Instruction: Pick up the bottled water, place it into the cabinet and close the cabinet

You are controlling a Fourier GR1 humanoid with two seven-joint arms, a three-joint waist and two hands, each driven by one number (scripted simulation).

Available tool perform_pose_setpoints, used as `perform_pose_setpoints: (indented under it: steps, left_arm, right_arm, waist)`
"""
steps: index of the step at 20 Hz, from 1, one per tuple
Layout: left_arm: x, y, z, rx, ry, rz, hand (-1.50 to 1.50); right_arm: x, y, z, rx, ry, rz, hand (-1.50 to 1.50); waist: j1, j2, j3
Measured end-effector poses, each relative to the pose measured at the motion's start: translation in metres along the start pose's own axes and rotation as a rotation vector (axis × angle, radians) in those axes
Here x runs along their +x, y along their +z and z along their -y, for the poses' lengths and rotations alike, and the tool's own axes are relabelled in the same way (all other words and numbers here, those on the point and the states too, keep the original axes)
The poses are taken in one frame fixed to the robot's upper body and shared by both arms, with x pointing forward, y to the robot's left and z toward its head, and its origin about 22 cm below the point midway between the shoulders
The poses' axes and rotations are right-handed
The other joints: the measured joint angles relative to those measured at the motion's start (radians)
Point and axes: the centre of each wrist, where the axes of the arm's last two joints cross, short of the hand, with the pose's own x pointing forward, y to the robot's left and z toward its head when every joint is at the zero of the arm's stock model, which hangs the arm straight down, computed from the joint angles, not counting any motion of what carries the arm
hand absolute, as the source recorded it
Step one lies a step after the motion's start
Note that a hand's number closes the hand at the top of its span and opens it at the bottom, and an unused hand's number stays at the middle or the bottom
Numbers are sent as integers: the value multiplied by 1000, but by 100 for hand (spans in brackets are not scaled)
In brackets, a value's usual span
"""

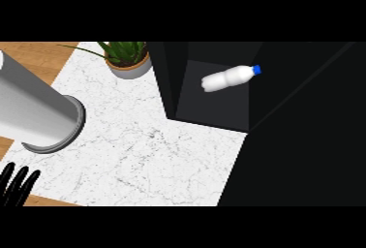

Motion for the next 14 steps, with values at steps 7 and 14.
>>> perform_pose_setpoints:
  steps: [7, 14]
  left_arm:
    - [7, -6, -6, -15, -10, 5, -150]
    - [15, -11, -11, -22, -15, 13, -150]
  right_arm:
    - [-8, -6, 2, -8, -63, -8, 150]
    - [-27, -28, 8, -22, -222, 20, 150]
  waist:
    - [14, 13, -1]
    - [26, 12, -2]
